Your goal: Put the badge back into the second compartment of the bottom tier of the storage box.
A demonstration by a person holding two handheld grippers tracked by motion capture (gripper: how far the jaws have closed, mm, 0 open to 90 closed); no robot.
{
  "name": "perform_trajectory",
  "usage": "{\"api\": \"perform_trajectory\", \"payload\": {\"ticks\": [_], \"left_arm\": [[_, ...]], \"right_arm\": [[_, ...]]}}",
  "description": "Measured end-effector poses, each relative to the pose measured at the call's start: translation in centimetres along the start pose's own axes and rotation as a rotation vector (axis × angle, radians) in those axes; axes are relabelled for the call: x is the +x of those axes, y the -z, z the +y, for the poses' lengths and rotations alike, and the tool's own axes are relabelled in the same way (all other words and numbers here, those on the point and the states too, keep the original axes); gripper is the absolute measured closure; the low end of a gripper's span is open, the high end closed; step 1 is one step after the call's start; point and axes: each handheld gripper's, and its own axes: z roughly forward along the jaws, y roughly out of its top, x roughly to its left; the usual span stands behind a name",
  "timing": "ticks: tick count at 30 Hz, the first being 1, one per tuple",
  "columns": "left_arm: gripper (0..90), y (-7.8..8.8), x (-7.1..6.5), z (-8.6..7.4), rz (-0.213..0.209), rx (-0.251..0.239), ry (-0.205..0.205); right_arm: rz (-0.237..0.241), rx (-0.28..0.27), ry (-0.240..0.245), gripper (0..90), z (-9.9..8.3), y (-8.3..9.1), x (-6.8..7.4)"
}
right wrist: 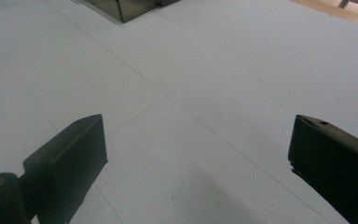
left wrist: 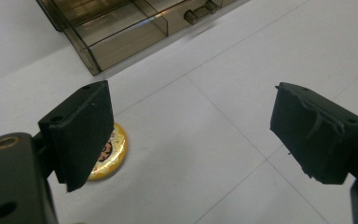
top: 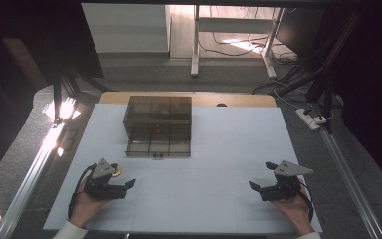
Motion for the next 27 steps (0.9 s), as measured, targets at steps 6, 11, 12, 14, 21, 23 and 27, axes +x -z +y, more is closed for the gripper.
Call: {"api": "perform_trajectory", "payload": {"ticks": [6, 11, 12, 14, 21, 23, 27], "left_arm": [[13.2, -0.09, 0.12, -0.08, -0.006, 0.003, -0.005], [13.2, -0.05, 0.03, 0.05, -0.006, -0.005, -0.008], [13.2, -0.05, 0.02, 0.07, -0.007, -0.004, -0.009], [13.2, -0.1, -0.01, 0.1, -0.006, -0.003, -0.008], [13.3, 0.04, -0.13, 0.42, -0.012, -0.012, -0.014], [13.3, 0.11, -0.16, 0.56, -0.011, -0.015, -0.019], [13.4, 0.17, -0.12, 0.75, -0.014, -0.017, -0.024]], "right_arm": [[0.0, 0.015, -0.007, 4.0, -0.16, -0.14, -0.05], [0.005, 0.016, -0.008, 4.3, -0.13, -0.16, 0.15], [0.005, 0.016, -0.008, 4.3, -0.13, -0.16, 0.15], [0.004, 0.012, -0.007, 4.5, -0.14, -0.08, 0.14], [0.0, 0.012, -0.007, 4.7, -0.2, -0.07, 0.1], [0.001, 0.014, -0.005, 4.9, -0.23, -0.16, 0.12], [-0.004, 0.024, 0.001, 5.1, -0.24, -0.22, 0.19]]}}
